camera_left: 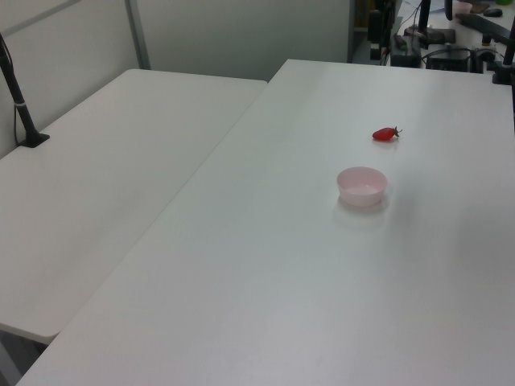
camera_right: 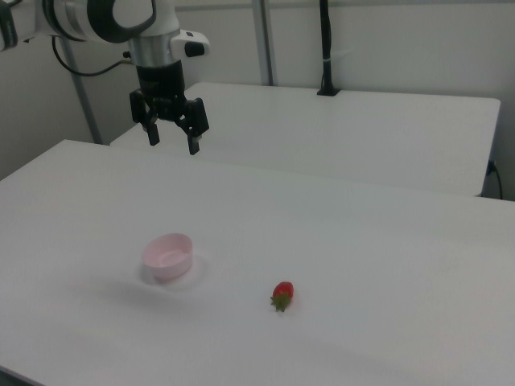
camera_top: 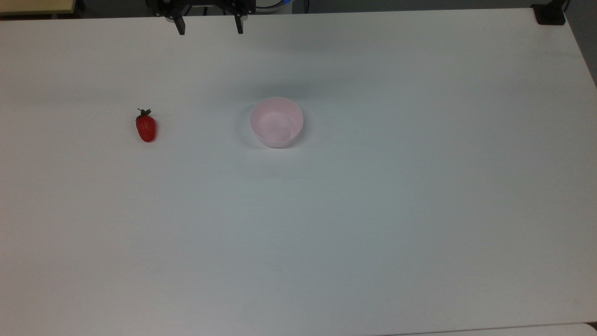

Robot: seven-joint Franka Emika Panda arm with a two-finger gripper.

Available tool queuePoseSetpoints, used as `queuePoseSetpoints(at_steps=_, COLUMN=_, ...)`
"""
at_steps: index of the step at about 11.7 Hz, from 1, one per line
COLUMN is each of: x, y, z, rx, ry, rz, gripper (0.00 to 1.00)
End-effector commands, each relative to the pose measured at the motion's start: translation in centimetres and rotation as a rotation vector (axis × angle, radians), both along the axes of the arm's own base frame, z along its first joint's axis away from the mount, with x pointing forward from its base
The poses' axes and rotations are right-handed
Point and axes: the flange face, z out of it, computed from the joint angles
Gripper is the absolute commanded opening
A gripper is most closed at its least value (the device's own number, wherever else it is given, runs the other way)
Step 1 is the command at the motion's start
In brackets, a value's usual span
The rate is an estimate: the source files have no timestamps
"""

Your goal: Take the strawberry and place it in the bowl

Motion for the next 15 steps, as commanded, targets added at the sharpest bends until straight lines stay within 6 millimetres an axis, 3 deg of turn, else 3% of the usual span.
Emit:
queuePoseSetpoints(at_steps=1, x=0.0, y=-0.4, z=-1.4, rx=0.012, ry=-0.029, rz=0.005, gripper=1.0)
queuePoseSetpoints(at_steps=4, x=1.4, y=-4.9, z=-7.3, rx=-0.046, ry=-0.083, rz=-0.011, gripper=1.0)
queuePoseSetpoints(at_steps=8, x=0.8, y=-14.4, z=-13.9, rx=-0.09, ry=0.016, rz=0.068, gripper=1.0)
queuePoseSetpoints(at_steps=9, x=0.8, y=-16.8, z=-16.0, rx=-0.096, ry=0.033, rz=0.067, gripper=1.0)
queuePoseSetpoints(at_steps=10, x=0.8, y=-18.7, z=-19.4, rx=-0.129, ry=0.073, rz=0.069, gripper=1.0)
queuePoseSetpoints(at_steps=12, x=1.2, y=-19.1, z=-24.5, rx=-0.157, ry=0.094, rz=0.078, gripper=1.0)
queuePoseSetpoints(at_steps=15, x=0.7, y=-18.9, z=-29.1, rx=-0.178, ry=0.107, rz=0.105, gripper=0.97)
